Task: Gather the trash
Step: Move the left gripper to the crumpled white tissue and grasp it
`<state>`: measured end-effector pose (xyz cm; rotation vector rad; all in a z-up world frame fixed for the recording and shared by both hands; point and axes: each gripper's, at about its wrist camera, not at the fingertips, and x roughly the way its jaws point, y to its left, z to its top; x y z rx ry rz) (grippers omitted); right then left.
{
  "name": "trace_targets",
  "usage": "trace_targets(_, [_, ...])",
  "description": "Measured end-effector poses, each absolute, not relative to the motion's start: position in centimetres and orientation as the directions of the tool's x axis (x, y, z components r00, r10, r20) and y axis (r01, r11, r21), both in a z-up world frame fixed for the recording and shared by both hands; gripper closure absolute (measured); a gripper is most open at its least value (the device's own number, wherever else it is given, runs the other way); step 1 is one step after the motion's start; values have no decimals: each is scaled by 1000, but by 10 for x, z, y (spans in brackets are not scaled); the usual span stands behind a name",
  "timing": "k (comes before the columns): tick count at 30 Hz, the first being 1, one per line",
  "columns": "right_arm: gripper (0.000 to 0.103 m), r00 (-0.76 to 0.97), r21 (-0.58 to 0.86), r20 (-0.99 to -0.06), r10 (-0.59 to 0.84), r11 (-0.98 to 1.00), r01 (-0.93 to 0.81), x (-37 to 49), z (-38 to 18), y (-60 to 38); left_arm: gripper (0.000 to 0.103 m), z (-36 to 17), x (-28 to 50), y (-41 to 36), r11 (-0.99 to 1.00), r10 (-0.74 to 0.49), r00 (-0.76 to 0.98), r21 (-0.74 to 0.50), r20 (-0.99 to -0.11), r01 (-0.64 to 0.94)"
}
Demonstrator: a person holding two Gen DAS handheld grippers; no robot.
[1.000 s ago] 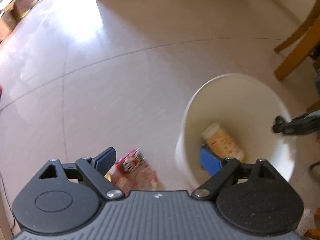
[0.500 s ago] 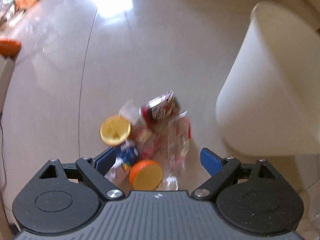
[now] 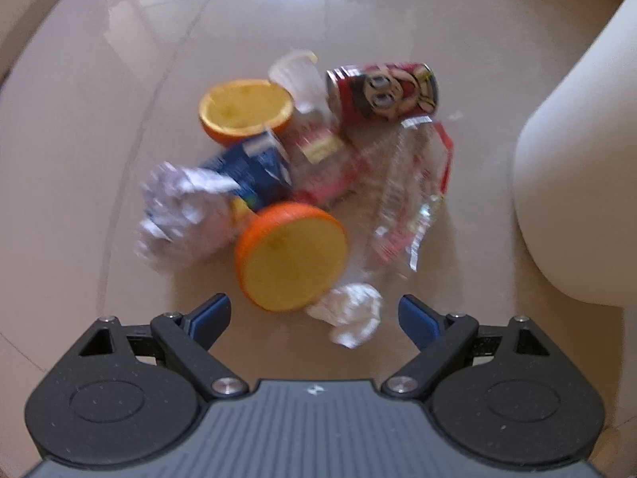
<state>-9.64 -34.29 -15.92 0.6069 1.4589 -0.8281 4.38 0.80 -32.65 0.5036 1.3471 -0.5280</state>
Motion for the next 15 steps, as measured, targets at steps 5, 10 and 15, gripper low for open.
trace_targets(5, [90,-70,-128,-991,-118,615,778,-96,-159,-342,19,-350,35,8,818,-80,116,1,-990,575])
trace_targets(10, [90,-69,-129,-991,-119,627,768,-96,-159,-341,29,-371,39,9,882,-114,97,-56,-989,467])
trace_targets(15, [90,-63,-128,-990,-124,628,767,-97,-158,-340,47,-387,45,13,920,-114,94,-69,-989,385])
